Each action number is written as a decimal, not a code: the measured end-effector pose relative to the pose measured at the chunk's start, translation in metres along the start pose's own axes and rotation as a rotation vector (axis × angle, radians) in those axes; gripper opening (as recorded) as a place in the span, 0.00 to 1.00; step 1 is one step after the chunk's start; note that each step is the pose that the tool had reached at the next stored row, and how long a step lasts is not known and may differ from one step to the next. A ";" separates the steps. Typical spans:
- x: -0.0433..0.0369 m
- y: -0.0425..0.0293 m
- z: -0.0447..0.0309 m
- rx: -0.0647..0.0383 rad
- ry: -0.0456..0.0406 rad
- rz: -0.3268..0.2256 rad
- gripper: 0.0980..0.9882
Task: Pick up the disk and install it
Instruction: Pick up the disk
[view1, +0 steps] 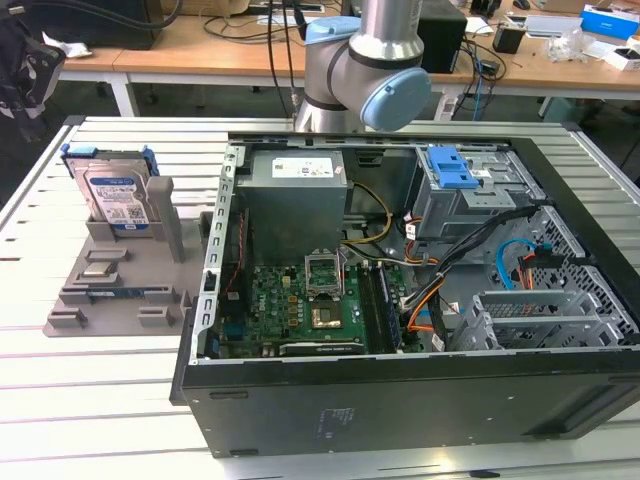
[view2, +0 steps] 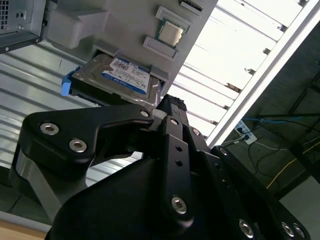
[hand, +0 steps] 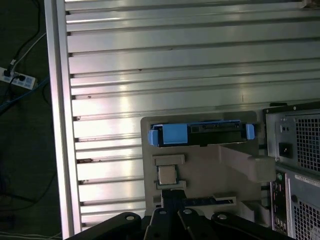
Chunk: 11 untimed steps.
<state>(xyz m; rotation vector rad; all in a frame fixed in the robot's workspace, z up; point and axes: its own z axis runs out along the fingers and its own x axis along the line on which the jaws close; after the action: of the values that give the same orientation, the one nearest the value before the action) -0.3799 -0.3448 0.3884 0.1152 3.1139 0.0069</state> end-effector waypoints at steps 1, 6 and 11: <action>0.0000 0.0000 0.0000 0.000 0.0000 0.000 0.01; 0.0000 0.0001 0.0000 -0.001 0.0002 -0.042 0.01; 0.0000 0.0001 0.0000 -0.003 0.0007 -0.126 0.01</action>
<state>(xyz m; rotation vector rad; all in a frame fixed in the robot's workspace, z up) -0.3799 -0.3447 0.3884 -0.0804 3.1154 0.0094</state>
